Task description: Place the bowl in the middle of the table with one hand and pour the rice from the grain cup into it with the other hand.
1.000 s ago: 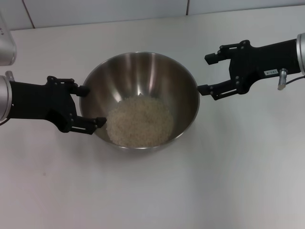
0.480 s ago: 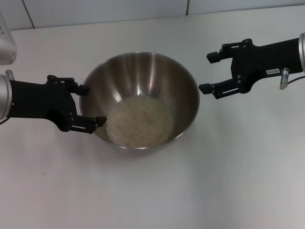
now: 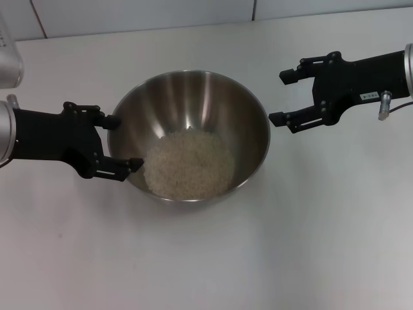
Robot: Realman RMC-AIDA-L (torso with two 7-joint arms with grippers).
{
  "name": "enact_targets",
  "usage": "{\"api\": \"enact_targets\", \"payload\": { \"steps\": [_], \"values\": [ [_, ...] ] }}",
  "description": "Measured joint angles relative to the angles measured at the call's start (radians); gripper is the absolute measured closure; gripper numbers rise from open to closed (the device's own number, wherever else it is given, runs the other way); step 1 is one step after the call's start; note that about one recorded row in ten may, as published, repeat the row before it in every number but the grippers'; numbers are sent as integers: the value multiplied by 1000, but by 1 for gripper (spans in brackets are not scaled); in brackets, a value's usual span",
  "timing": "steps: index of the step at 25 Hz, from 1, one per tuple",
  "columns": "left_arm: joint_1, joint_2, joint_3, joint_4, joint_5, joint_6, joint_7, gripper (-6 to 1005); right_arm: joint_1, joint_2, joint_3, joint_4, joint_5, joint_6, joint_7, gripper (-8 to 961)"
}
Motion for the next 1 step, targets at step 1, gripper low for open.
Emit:
{"api": "enact_targets", "payload": {
  "steps": [1],
  "values": [
    [0,0,0,0,0,0,0,149,0,0,0,0,0,0,0,121]
  ]
}}
